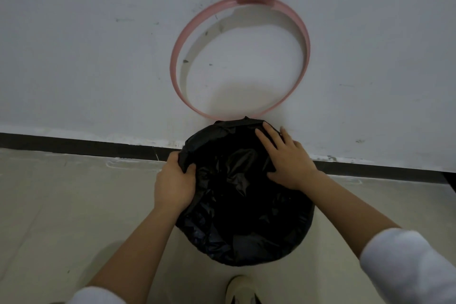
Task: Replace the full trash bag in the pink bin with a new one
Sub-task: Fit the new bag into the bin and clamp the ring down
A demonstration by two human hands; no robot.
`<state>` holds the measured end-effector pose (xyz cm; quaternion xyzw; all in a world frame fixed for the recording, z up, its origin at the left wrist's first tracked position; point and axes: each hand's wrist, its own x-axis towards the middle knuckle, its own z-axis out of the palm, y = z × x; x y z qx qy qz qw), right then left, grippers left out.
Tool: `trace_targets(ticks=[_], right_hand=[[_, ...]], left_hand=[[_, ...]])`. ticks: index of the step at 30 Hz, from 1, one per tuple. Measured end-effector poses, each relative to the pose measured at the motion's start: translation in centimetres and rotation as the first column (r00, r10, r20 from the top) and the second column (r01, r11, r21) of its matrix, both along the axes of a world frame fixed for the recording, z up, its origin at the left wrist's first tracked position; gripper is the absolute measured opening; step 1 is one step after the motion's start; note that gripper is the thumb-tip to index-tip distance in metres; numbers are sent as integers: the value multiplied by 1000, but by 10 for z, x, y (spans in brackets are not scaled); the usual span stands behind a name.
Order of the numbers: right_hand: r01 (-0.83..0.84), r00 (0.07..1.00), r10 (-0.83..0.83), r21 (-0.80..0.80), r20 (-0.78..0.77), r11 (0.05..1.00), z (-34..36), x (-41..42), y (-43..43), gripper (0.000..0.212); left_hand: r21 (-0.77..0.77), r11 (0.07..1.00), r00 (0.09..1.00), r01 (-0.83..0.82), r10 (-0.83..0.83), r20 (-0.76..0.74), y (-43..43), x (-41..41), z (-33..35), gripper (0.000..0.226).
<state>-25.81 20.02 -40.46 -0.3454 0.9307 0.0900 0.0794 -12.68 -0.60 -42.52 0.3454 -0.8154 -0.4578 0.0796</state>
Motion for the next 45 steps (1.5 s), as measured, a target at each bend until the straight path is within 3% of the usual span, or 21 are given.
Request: trace_targets(ticks=[3, 5, 8, 10, 15, 18, 20, 22, 24, 28, 30, 34, 36, 39, 42, 45], right_hand=[[-7, 995, 19, 123, -96, 992, -7, 1, 1, 109], [-8, 999, 12, 99, -45, 995, -6, 1, 0, 110], [67, 984, -47, -110, 172, 992, 14, 0, -1, 105], [136, 973, -76, -277, 218, 951, 36, 0, -3, 97], [151, 988, -140, -642, 68, 752, 107, -5, -16, 71], [137, 976, -218, -800, 9, 584, 144, -6, -30, 54], [81, 963, -265, -876, -56, 476, 166, -9, -43, 53], [54, 954, -287, -898, -82, 436, 185, -15, -59, 58], [108, 954, -297, -865, -50, 491, 202, -22, -76, 60], [159, 950, -297, -675, -93, 721, 210, -30, -88, 50], [152, 958, -277, -689, -74, 709, 208, -25, -84, 41], [101, 978, -208, -811, -26, 576, 204, -1, -61, 11], [149, 988, -106, -839, 109, 523, 200, 19, -46, 6], [239, 949, 25, -767, 315, 595, 189, 45, -18, 14], [323, 825, 127, -643, 551, 695, 173, 66, 11, 32], [421, 650, 141, -509, 746, 751, 147, 83, 33, 34]], left_hand=[[-27, 1000, 999, -7, 8, 32, 0, 0, -2, 27], [-38, 999, 999, -12, 14, 46, 0, 0, -3, 24], [-15, 1000, 998, -20, 21, 67, -1, 1, -2, 19], [21, 1000, 997, -12, 11, 75, -2, 3, 2, 19], [167, 985, 997, 44, -55, 62, -6, 3, 20, 35], [161, 987, 999, 22, -26, 24, -10, 7, 27, 40], [124, 992, 999, -1, 6, -41, -12, 14, 31, 35], [105, 994, 996, -34, 42, -80, -13, 21, 32, 32], [133, 990, 995, -54, 64, -78, -16, 28, 30, 32], [353, 935, 993, -39, 74, -87, -18, 38, 29, 23], [476, 879, 987, -40, 108, -117, -17, 40, 32, 21], [604, 792, 977, -89, 188, -103, -19, 38, 31, 25], [666, 738, 968, -109, 230, -97, -21, 34, 31, 27], [720, 680, 955, -136, 284, -87, -23, 27, 32, 23], [753, 644, 954, -133, 289, -80, -21, 23, 35, 18], [809, 572, 946, -135, 318, -67, -22, 23, 36, 23]])
